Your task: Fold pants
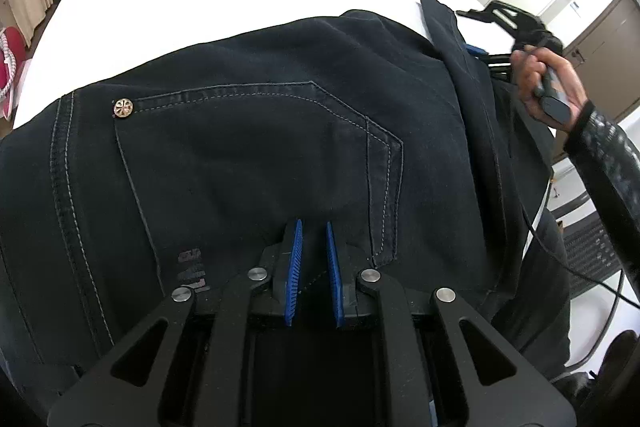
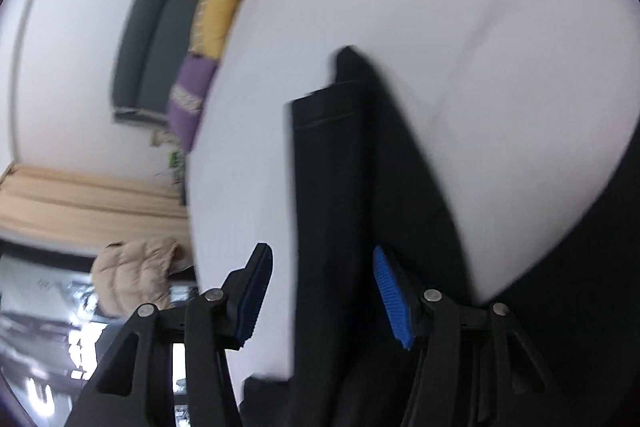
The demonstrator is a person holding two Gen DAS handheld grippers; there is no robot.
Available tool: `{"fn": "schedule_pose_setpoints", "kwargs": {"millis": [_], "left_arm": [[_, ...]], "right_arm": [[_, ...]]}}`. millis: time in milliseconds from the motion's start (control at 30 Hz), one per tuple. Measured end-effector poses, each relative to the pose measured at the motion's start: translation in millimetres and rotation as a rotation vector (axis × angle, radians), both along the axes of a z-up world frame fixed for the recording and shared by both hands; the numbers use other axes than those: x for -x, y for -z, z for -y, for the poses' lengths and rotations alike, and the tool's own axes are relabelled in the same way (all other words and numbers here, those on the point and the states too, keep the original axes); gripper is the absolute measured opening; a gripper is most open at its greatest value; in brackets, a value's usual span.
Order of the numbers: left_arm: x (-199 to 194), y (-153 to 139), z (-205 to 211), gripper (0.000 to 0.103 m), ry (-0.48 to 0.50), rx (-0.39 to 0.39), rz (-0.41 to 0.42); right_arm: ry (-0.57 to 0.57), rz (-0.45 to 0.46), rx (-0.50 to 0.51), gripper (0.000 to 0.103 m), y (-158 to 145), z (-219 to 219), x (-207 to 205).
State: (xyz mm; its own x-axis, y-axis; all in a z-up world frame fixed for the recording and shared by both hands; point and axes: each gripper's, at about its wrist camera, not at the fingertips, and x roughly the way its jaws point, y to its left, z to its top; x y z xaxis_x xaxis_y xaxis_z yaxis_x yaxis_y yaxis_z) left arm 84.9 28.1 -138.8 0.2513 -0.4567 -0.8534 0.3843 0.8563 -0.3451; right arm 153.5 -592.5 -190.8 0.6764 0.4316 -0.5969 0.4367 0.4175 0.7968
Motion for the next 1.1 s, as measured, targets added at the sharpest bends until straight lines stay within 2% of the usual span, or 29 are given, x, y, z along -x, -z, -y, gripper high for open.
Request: {"fn": "schedule_pose_setpoints", "kwargs": {"millis": [167,200,233,267,333,433,500,633,700,767,867,1000,1100], "left_arm": [[-3,4,3,0.012,-0.009,0.005,-0.007],[-3,4,2,0.012,-0.010,0.005,-0.007],[-3,4,2,0.012,-0.009,0.003,-0.008],[-2,4,1,0.012,-0.010,0.001,-0.007],[-2,6,7,0.012,-0.009,-0.005,-0.008],[-3,6,11,0.012,-0.007,-0.015,-0.004],[-5,5,10,0.012,-0.007,-0.018,-0.003],[-5,4,11,0.012,-0.007,-0.025,0.000],[-5,5,17,0.012,-0.007,-0.029,0.001],[-5,4,18,0.012,-0.008,-0.034,0.003],[-5,3,21,0.012,-0.004,-0.042,0.004],[-6,2,24,0.012,-0.012,-0.047,-0.003],[-6,1,26,0.012,-0.013,-0.059,-0.004]], "right_arm": [[0.009,0.037,-0.040,0.053,9,5,-24],[0.010,0.047,-0.043,0.039,9,7,-28],[0.006,0.049,-0.040,0.020,9,7,-28],[0.004,0.044,-0.037,0.013,10,8,-26],[0.004,0.048,-0.015,0.005,7,9,-24],[-0.004,0.086,0.055,0.005,-9,12,-13],[0.032,0.149,0.072,0.005,-28,21,9],[0.167,0.234,0.086,0.005,-56,55,80],[0.248,0.243,0.101,0.005,-61,74,127],[0.322,0.230,0.111,0.005,-58,92,175],[0.423,0.163,0.094,0.005,-37,110,233],[0.494,0.092,0.041,0.005,-6,118,266],[0.512,0.098,0.026,0.006,5,119,267]]}}
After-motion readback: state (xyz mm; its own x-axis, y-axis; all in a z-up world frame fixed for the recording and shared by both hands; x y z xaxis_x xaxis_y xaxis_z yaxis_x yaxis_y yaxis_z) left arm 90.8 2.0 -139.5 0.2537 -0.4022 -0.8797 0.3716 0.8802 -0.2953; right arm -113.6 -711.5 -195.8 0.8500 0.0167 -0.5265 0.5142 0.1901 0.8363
